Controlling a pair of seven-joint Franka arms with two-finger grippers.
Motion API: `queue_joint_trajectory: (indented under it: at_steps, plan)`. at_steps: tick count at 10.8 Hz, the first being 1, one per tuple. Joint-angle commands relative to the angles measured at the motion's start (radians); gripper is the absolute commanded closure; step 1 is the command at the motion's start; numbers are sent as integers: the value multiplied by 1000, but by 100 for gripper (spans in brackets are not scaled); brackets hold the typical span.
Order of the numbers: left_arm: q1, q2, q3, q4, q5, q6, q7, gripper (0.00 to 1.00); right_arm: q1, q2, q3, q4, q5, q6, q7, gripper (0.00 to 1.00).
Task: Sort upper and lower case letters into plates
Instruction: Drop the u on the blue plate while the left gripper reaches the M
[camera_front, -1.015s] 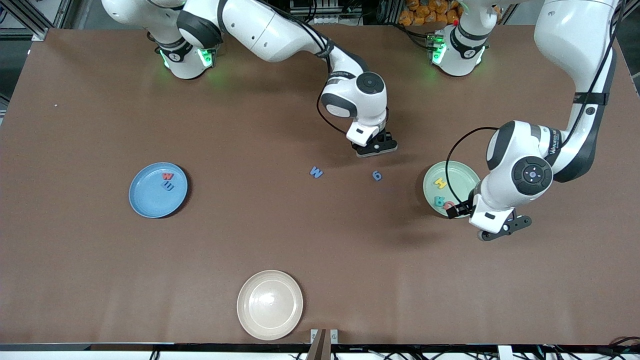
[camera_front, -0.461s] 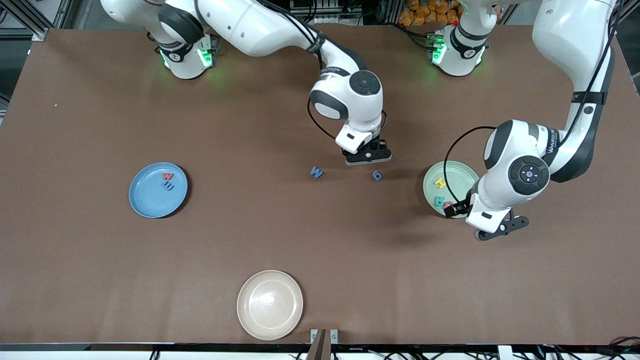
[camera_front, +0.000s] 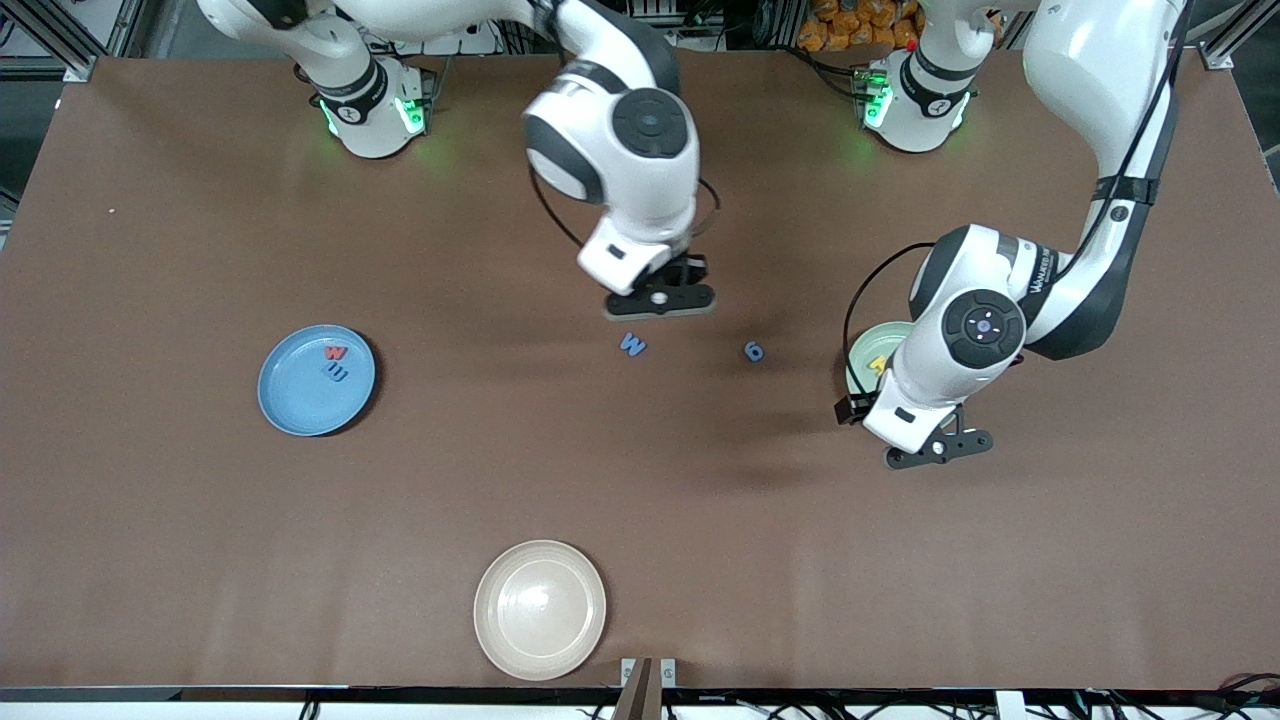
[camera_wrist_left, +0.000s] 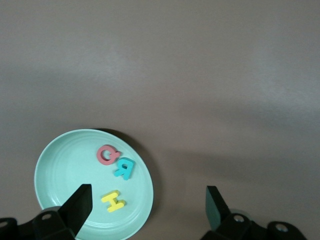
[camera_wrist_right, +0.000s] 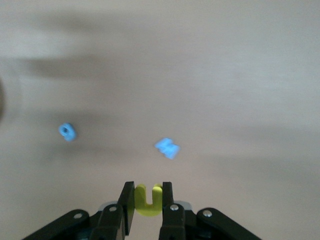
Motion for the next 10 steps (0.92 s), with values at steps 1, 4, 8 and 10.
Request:
queue_joint_trajectory:
  at_steps: [1,4,8,10]
  plan:
    - [-68,62,1,110,22,12,16,0,-199,-204,24,-185,70,-137,-174,100]
    - [-202,128,2,175,22,177,-4,0,-348,-225,-40,-278,54,-271,-348,100]
    - [-370,144,13,171,52,301,-30,0,-523,-183,-166,-392,1,-181,-769,100]
    - [-400,205,12,171,97,362,-116,0,-560,-168,-200,-487,1,-59,-917,100]
